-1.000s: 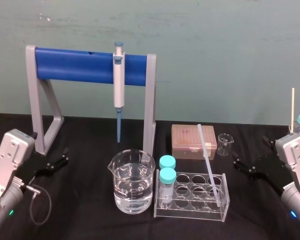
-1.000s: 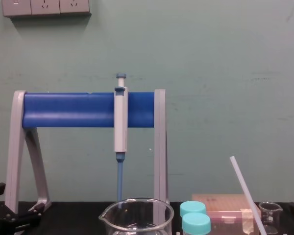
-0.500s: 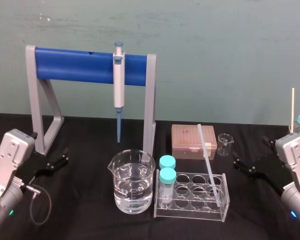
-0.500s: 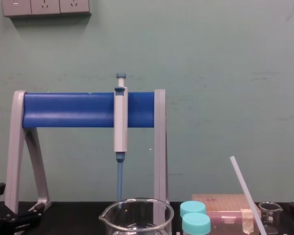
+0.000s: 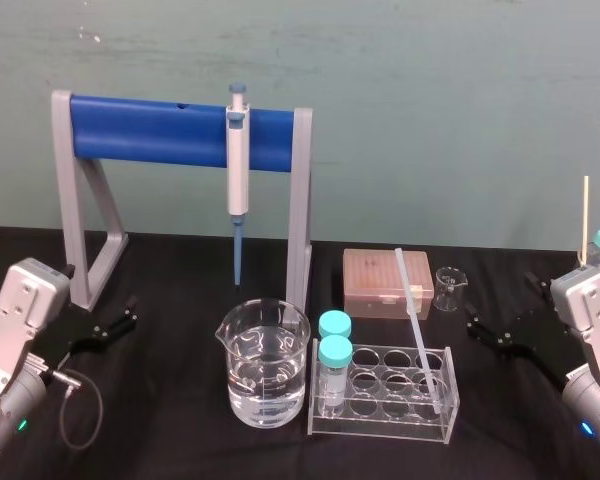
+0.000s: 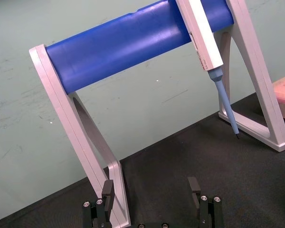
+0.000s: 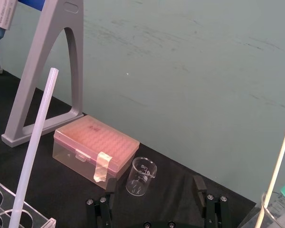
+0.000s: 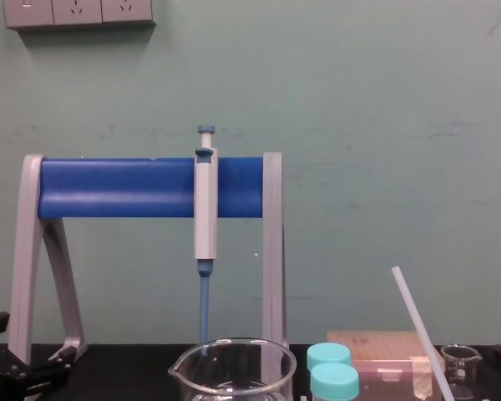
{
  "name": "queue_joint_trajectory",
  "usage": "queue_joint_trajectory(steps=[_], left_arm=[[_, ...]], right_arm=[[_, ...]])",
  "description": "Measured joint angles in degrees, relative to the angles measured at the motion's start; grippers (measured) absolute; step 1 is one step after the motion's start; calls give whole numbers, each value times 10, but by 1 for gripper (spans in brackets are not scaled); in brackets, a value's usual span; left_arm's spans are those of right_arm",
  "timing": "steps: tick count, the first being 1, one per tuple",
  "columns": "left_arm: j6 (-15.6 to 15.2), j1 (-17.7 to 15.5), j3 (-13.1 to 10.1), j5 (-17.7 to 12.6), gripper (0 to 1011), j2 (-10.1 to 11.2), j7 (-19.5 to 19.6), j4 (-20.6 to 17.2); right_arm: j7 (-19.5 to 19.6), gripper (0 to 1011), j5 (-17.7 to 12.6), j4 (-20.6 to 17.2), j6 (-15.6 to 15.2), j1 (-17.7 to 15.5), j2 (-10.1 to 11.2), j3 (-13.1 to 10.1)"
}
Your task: Pick up the stirring rod with one hand, then place it down.
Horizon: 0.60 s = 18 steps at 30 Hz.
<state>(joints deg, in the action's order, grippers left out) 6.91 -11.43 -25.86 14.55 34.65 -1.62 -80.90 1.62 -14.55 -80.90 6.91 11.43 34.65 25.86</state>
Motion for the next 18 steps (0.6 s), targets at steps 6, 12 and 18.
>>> queue_joint_trajectory(steps=[6, 12, 18], left_arm=[[0, 0, 0, 0, 1000, 0, 0, 0], [0, 0, 0, 0, 1000, 0, 0, 0], [0, 0, 0, 0, 1001, 0, 0, 0]], right_arm=[[0, 1000, 0, 0, 0, 0, 0, 0], [0, 1000, 0, 0, 0, 0, 0, 0], [-1, 1000, 2, -1, -1, -5, -4, -9]])
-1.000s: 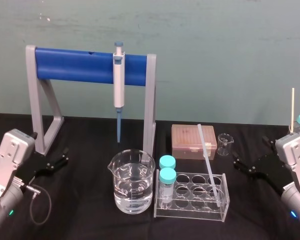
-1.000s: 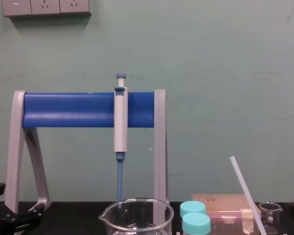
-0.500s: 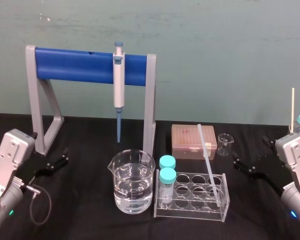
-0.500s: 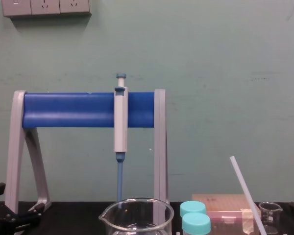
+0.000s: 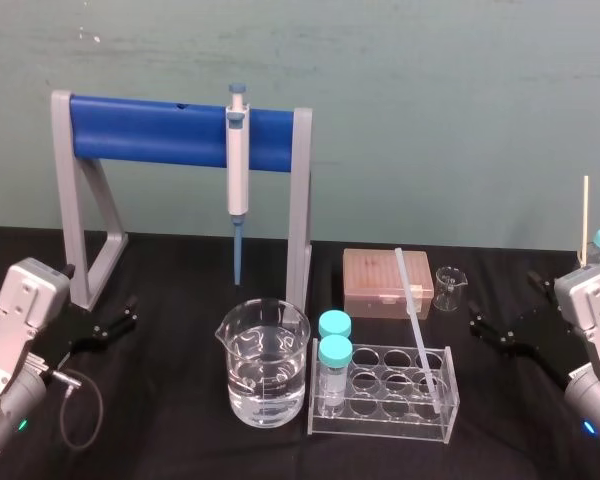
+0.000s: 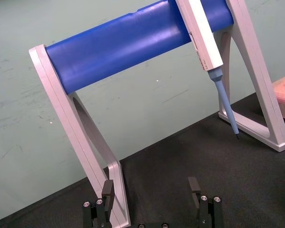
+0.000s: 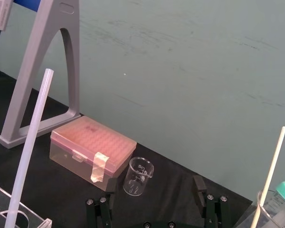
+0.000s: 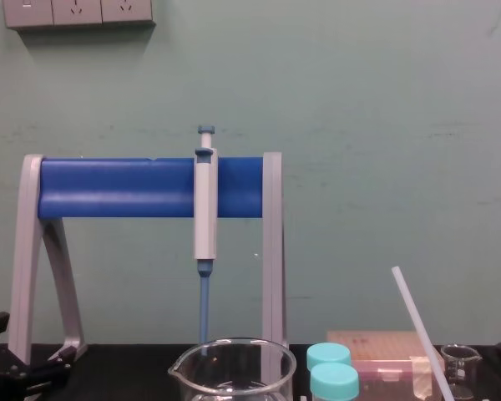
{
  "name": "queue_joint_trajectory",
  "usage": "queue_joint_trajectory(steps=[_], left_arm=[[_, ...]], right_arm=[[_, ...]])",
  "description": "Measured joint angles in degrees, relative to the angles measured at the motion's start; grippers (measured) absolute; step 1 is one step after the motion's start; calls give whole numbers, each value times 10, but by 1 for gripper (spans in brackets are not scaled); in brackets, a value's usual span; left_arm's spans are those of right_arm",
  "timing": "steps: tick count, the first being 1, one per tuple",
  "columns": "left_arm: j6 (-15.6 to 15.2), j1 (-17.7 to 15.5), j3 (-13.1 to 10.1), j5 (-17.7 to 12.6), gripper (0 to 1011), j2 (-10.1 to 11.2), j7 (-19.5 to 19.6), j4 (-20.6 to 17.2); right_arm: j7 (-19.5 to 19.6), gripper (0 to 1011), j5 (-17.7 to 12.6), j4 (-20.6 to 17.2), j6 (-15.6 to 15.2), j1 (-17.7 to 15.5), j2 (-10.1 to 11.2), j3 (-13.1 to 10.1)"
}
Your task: Pick up the stirring rod with one hand, then place it down.
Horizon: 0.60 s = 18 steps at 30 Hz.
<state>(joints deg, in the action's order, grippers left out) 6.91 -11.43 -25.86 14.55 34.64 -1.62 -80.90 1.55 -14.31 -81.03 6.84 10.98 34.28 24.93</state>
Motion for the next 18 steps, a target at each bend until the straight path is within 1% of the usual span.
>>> queue_joint_trajectory(steps=[7, 18], left_arm=[[0, 0, 0, 0, 1000, 0, 0, 0], [0, 0, 0, 0, 1001, 0, 0, 0]], right_arm=[[-3, 1000, 5, 0, 0, -3, -7, -12], [-14, 1000, 19, 2, -1, -3, -18, -20]])
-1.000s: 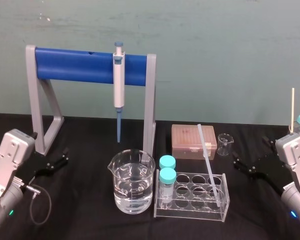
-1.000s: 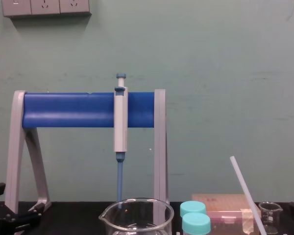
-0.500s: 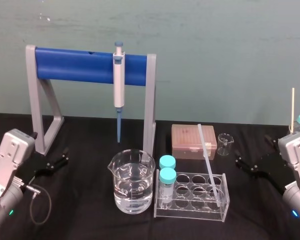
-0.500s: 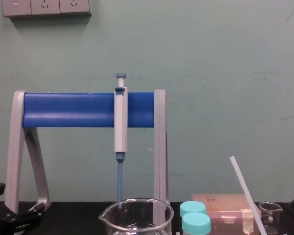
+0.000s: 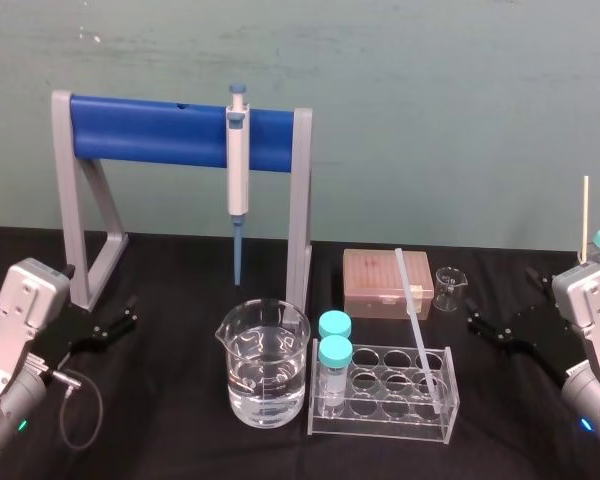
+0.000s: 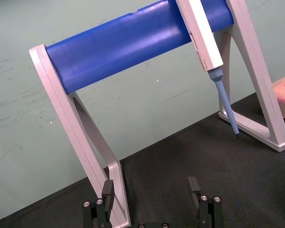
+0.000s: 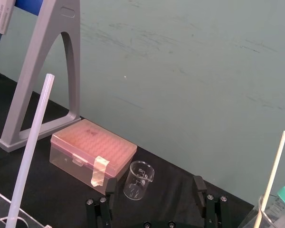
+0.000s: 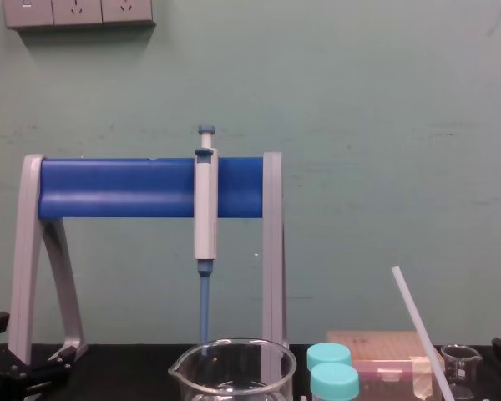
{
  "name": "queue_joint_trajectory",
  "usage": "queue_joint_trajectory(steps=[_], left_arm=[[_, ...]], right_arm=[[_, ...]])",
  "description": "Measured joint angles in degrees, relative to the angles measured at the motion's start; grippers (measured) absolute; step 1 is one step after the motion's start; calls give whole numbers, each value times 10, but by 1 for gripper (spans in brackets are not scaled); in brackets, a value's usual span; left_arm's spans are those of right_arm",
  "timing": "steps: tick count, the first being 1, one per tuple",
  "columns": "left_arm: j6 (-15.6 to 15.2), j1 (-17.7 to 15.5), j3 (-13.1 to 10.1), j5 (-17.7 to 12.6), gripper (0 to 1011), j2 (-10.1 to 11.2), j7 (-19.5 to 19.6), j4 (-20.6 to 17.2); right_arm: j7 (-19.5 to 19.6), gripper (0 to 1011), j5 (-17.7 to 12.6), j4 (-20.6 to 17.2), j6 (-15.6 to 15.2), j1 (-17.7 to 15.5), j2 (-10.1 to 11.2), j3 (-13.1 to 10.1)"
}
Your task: Pick up the stirring rod with one hand, then place it down.
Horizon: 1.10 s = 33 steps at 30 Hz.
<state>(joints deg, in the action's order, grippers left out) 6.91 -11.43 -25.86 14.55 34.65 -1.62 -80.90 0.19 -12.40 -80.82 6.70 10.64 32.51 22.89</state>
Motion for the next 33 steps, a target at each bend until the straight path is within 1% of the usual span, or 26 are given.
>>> queue_joint_trajectory(steps=[13, 21, 33], left_arm=[[0, 0, 0, 0, 1000, 0, 0, 0], [0, 0, 0, 0, 1000, 0, 0, 0], [0, 0, 0, 0, 1001, 0, 0, 0]], right_arm=[[-9, 1000, 14, 6, -5, -1, -14, -14], [-15, 1000, 23, 5, -5, -3, -18, -21], [-26, 1000, 38, -23, 4, -16, -23, -32]])
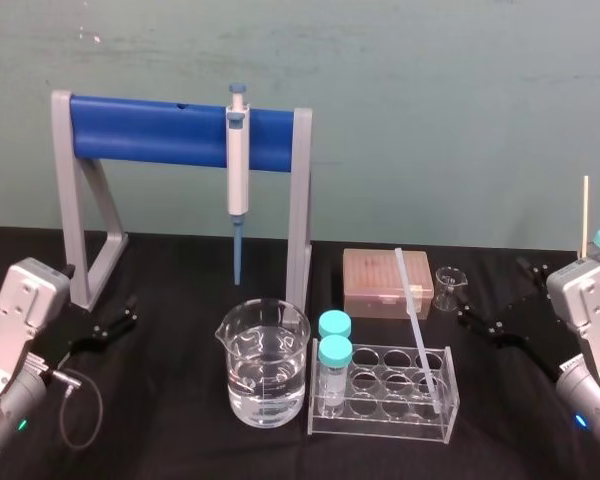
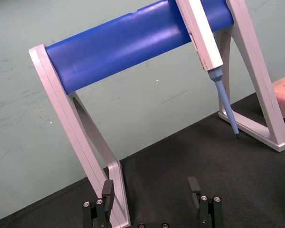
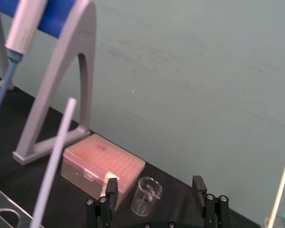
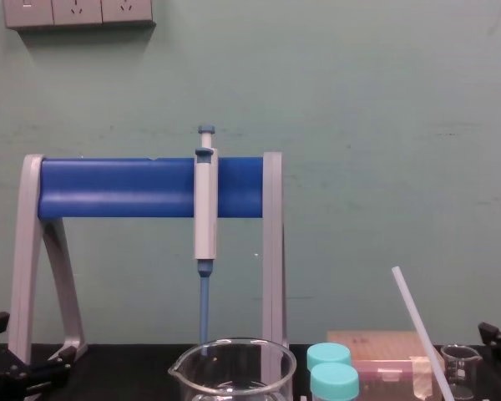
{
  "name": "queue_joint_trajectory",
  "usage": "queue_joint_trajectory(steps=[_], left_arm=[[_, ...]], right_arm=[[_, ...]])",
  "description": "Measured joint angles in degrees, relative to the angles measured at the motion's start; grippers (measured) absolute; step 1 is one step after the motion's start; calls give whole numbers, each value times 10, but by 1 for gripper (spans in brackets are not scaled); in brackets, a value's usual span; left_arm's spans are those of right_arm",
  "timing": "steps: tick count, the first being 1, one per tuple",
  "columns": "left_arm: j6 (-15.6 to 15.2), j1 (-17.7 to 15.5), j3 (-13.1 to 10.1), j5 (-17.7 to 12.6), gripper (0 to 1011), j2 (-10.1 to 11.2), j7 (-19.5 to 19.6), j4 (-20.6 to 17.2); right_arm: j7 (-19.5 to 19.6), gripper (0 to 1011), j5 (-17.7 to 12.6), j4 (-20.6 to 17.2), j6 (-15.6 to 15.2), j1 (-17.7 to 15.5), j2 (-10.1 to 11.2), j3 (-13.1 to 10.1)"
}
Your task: Pick up the stirring rod with one hand, then place it down.
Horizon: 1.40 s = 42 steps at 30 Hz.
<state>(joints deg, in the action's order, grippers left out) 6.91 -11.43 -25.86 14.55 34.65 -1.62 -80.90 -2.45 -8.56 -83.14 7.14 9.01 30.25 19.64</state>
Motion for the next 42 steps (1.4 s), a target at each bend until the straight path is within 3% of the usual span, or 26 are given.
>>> queue_joint_trajectory(steps=[12, 25, 33, 42], left_arm=[[0, 0, 0, 0, 1001, 0, 0, 0], [0, 0, 0, 0, 1000, 0, 0, 0], [0, 0, 0, 0, 1000, 0, 0, 0], [0, 0, 0, 0, 1000, 0, 0, 0]], right_arm=[[-13, 1000, 21, -55, 25, -27, 0, -10], [-52, 1000, 25, -58, 61, -23, -12, -12], [-98, 1000, -2, -36, 78, 1, -32, -12], [-142, 1000, -39, -19, 66, 15, -50, -18]])
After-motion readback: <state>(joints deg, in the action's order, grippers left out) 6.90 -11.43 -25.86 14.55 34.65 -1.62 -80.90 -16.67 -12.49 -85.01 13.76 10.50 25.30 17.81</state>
